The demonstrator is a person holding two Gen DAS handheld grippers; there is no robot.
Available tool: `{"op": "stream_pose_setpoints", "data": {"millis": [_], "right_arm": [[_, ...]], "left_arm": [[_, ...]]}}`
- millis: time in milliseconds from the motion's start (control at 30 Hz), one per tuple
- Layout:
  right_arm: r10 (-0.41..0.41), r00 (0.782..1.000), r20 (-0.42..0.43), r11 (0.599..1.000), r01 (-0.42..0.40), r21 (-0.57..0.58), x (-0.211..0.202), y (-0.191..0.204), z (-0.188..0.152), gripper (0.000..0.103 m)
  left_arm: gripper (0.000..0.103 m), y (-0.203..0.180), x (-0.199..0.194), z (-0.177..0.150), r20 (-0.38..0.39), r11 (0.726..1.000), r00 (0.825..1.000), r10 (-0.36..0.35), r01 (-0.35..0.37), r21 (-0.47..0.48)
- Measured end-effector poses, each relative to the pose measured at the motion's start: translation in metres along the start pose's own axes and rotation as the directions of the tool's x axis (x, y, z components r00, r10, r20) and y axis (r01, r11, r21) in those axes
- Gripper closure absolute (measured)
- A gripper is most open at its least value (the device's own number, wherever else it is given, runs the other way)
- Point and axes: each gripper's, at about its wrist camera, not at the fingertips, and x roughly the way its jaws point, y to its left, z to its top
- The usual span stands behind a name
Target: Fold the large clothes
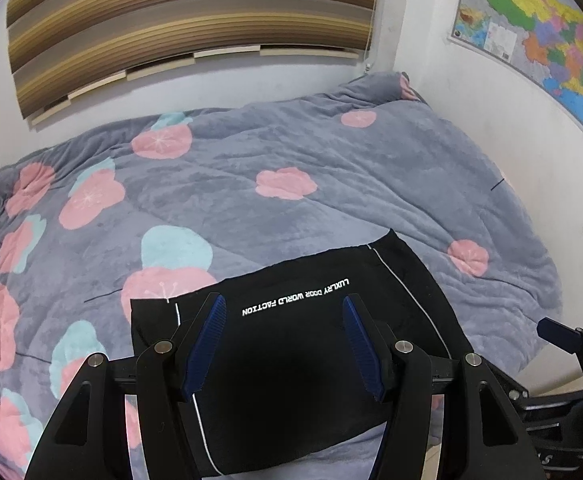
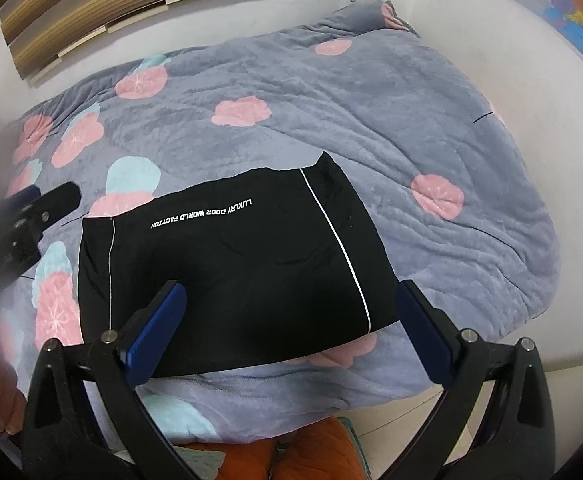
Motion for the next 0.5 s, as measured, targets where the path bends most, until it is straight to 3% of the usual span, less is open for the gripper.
{"op": "stream_pose_setpoints", "data": {"millis": [500], "right_arm": [[0.027,0.999,-0.028,0.999,-0.027,0.017,0.0099,-0.0017,0.0036,0.002]], "left_arm": [[0.04,-0.0013,0.0082,0.0023,-0.02,1.0,1.0,0.023,-0.023,0.01]]}}
